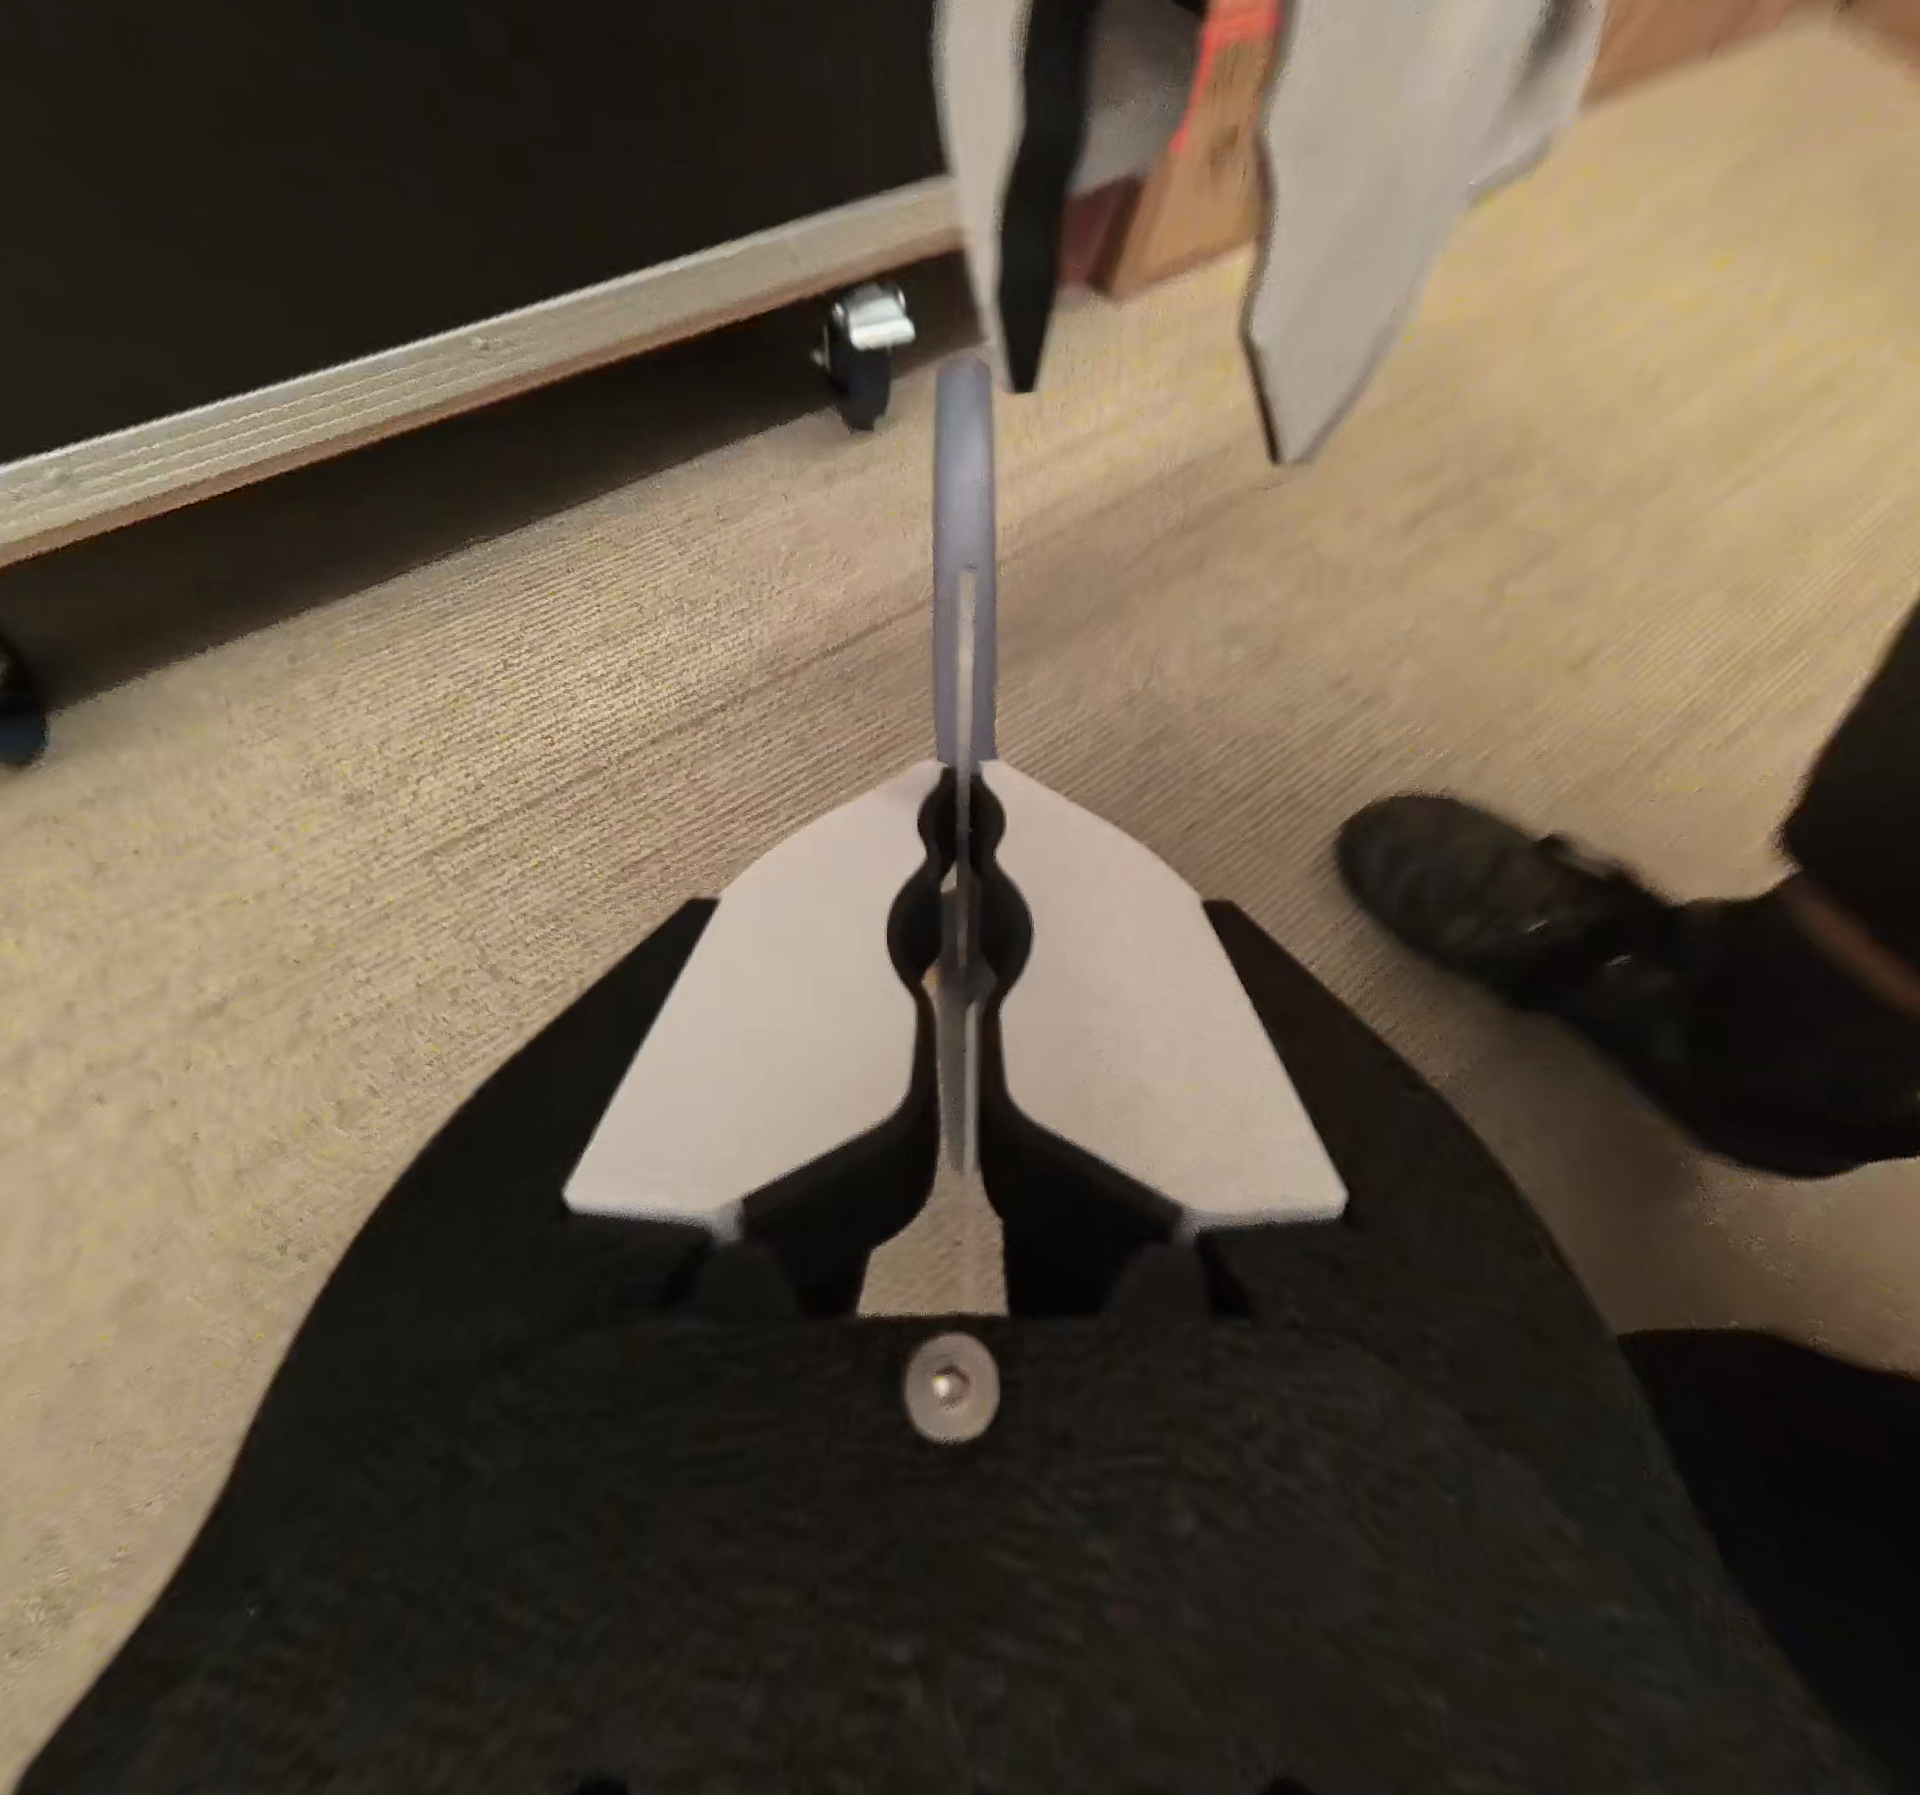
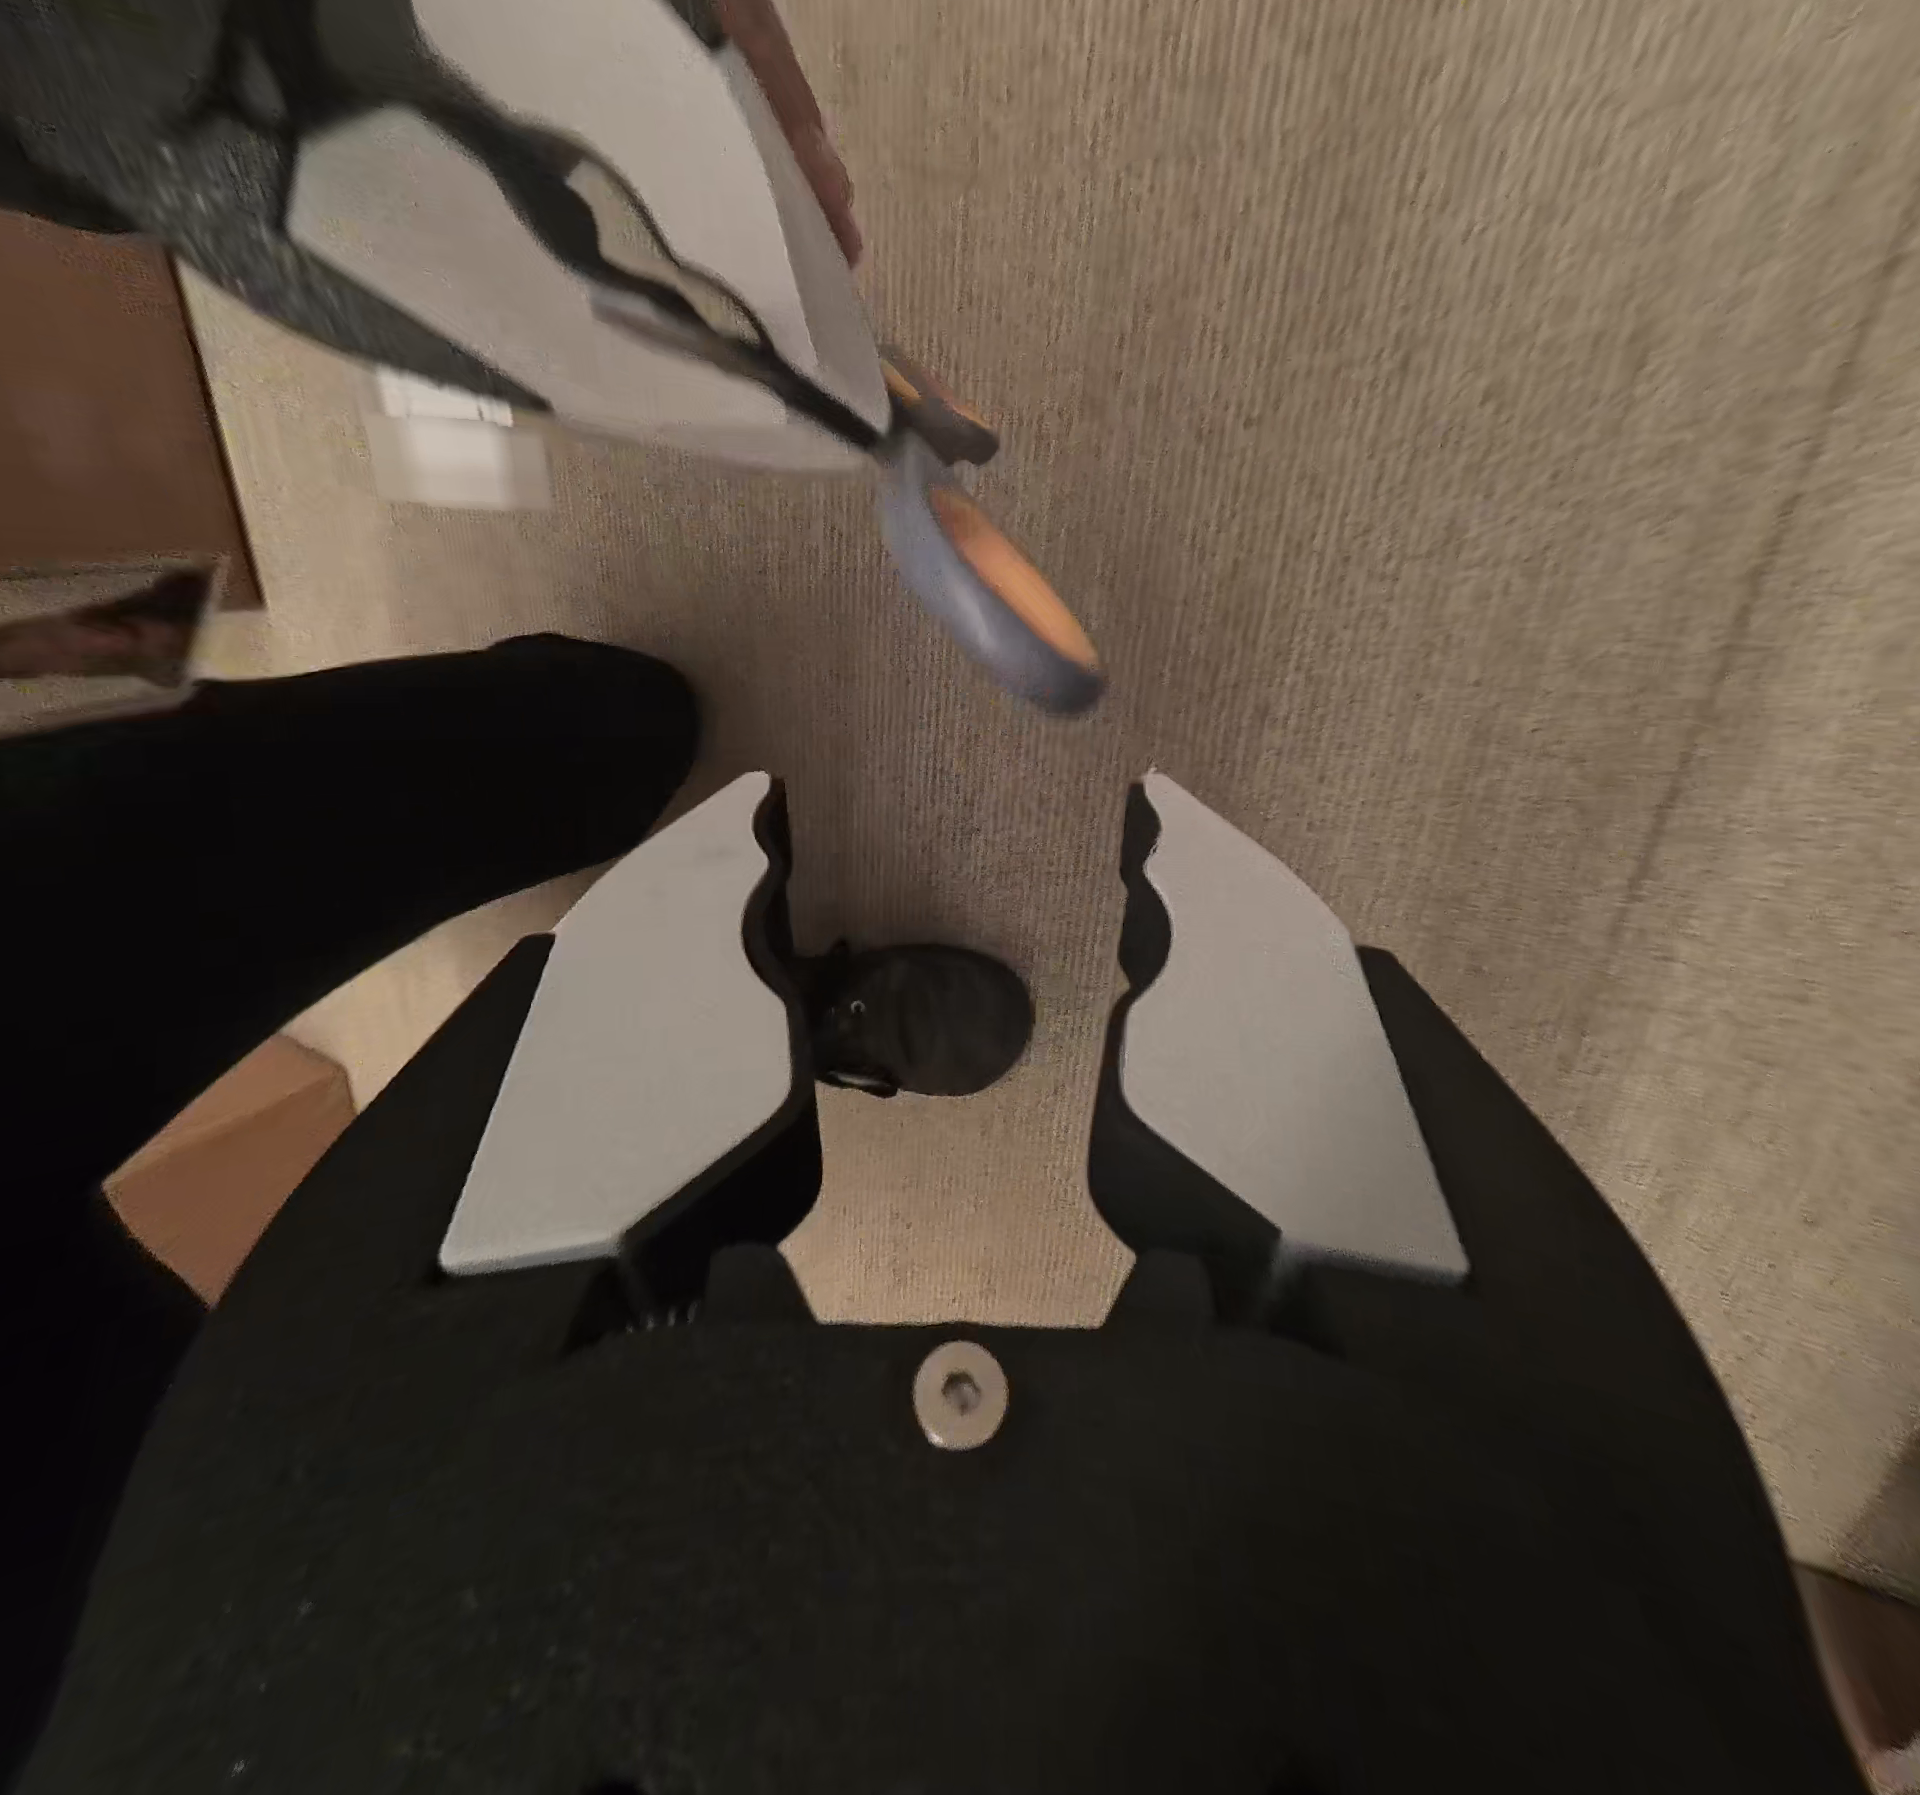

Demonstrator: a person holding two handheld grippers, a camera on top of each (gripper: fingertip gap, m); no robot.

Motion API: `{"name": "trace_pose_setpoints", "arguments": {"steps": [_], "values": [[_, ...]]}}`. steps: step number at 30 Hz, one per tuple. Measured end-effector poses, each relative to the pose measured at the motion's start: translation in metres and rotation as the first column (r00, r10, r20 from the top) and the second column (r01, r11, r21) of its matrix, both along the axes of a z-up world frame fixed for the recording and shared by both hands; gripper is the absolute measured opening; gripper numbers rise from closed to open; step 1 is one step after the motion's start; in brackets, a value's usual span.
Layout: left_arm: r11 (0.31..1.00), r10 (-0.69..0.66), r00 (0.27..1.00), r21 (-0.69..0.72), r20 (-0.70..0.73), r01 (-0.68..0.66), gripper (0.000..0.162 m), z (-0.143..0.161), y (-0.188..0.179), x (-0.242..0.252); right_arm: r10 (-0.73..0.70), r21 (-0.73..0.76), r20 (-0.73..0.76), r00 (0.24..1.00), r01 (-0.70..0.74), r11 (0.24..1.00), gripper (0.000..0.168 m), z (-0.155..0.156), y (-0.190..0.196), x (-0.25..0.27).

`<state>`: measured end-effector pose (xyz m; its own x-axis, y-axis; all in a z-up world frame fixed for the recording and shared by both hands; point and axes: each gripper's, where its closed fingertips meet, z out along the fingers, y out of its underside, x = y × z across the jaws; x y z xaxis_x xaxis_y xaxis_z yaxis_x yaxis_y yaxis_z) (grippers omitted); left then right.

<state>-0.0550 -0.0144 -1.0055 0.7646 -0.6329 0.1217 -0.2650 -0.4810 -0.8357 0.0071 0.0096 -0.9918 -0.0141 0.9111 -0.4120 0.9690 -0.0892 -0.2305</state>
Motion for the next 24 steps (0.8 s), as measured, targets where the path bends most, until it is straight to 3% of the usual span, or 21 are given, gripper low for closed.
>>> {"name": "trace_pose_setpoints", "arguments": {"steps": [6, 14, 20, 24], "values": [[0.986, 0.161, 0.971, 0.005, 0.179, -0.165, 0.000, 0.140, 0.021, -0.047, 0.009, 0.055, -0.248, 0.969, 0.005, 0.998, 0.063, 0.103, 0.018, -0.041], [0.945, 0.288, 0.911, 0.068, 0.294, -0.321, 0.000, 0.350, 0.050, -0.062, 0.126, 0.015, -0.607, 0.785, -0.148, 0.989, 0.058, 0.276, 0.025, -0.112], [0.895, 0.398, 0.855, 0.064, 0.332, -0.441, 0.000, 0.479, 0.042, -0.064, 0.295, 0.036, -0.679, 0.672, -0.371, 0.928, 0.043, 0.407, 0.003, -0.120], [0.846, 0.485, 0.790, 0.027, 0.376, -0.532, 0.000, 0.570, 0.024, -0.058, 0.278, -0.104, -0.710, 0.647, -0.487, 0.867, 0.024, 0.506, -0.027, -0.116]]}}
